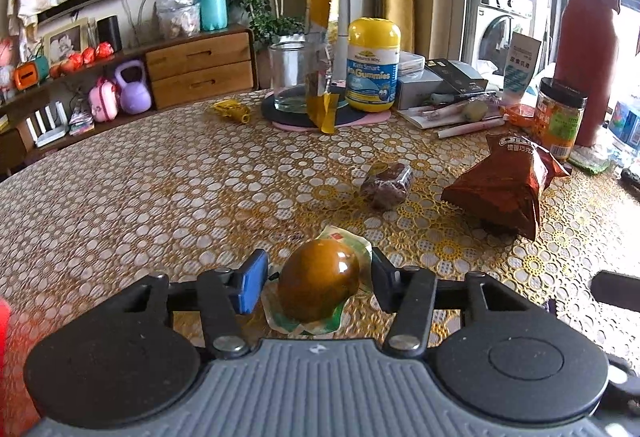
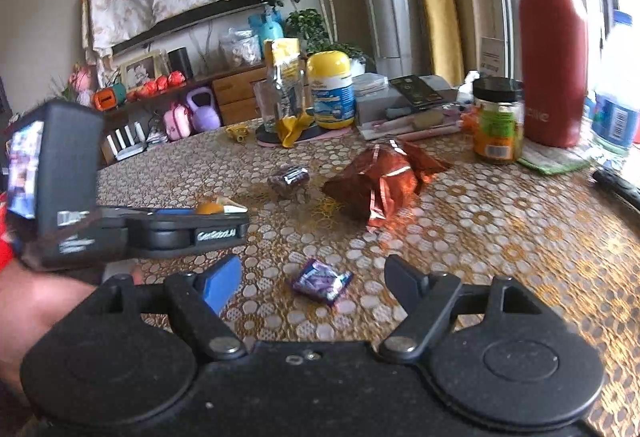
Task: Organize snacks
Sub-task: 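Grasp the wrapped brown egg with the left tool while the right tool grasps the purple candy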
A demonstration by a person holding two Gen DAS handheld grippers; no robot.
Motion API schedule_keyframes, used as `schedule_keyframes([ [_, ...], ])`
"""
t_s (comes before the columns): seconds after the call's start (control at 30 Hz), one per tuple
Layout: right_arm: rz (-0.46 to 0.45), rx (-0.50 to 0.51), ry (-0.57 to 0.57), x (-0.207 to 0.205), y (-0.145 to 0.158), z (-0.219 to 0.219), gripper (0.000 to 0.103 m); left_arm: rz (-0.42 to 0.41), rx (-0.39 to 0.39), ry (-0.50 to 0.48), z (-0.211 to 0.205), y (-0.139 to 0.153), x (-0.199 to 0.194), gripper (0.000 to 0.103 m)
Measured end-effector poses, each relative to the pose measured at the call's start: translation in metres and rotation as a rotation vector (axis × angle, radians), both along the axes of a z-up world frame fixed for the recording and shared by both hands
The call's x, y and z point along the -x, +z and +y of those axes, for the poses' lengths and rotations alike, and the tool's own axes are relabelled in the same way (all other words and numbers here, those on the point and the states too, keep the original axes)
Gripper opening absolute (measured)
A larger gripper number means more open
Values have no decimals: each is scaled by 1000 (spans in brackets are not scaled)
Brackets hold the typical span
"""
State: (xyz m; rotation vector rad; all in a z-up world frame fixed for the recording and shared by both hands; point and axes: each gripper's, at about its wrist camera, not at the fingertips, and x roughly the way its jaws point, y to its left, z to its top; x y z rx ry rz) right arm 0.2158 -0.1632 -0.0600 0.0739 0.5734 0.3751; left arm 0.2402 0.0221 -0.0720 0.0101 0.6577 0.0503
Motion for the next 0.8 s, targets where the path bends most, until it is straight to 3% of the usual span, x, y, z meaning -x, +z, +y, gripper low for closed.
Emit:
schedule_keyframes([
  [0.27, 45, 45, -26, -16, -16, 9, 66, -19, 29, 31, 9, 16, 23, 53],
  [0.63, 26, 101, -44, -12, -19, 14, 22, -39, 32, 47, 10, 30, 52, 53],
  [0.8, 15, 95, -41, -3, -18, 16, 20, -45, 38, 48, 12, 35, 67, 53],
])
